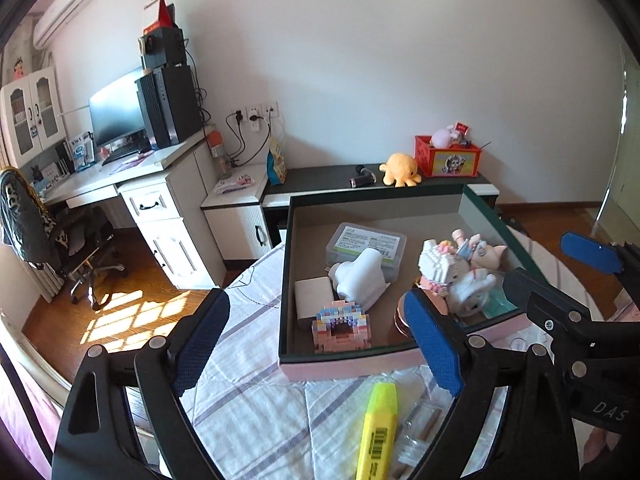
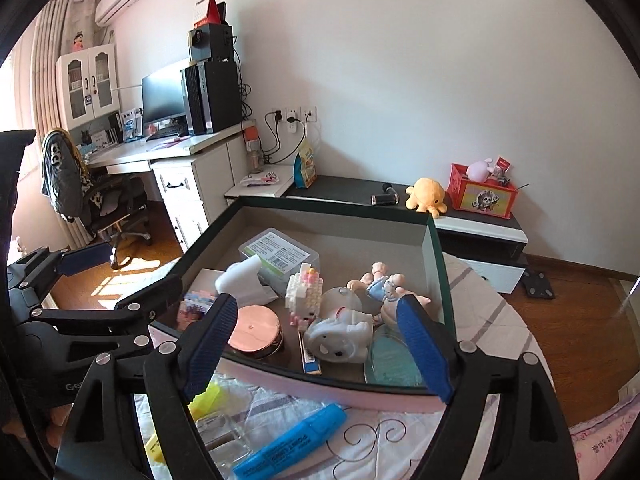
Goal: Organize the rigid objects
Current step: 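Open both grippers and withdraw them from the pink box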
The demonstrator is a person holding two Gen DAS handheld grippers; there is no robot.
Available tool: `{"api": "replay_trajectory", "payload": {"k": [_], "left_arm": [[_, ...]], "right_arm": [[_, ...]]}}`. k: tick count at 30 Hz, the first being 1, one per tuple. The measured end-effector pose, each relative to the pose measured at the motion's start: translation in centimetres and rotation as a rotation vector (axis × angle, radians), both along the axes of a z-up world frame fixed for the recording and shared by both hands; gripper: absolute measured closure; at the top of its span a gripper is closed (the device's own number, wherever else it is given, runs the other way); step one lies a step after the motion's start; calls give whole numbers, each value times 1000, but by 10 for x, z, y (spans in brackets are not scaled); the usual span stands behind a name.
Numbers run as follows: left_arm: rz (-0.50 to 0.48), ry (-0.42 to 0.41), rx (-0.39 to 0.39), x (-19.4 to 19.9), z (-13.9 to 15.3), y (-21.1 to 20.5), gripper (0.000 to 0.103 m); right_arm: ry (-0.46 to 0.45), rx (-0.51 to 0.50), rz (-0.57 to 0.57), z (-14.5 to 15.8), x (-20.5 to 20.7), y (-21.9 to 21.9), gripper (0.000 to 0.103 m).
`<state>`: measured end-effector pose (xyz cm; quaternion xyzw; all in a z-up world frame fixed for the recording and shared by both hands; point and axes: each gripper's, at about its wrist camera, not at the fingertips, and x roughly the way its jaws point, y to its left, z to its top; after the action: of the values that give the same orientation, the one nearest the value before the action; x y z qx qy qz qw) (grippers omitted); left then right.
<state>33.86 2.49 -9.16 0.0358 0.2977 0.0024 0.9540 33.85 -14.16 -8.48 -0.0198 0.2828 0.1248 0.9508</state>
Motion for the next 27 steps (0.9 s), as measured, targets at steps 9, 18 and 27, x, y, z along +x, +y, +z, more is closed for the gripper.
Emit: {"api": "replay_trajectory", "payload": {"k": [9, 18, 27], "left_arm": [[61, -257, -19, -137, 66, 2, 1], [56, -387, -37, -240, 97, -1, 0], [38, -438, -45, -294, 103, -5, 0]], "right_arm": [[-196, 39, -32, 66, -125, -3, 14], [-368, 48, -85, 100, -238, -4, 0], [-418, 54, -97, 104, -295, -7, 0]]}}
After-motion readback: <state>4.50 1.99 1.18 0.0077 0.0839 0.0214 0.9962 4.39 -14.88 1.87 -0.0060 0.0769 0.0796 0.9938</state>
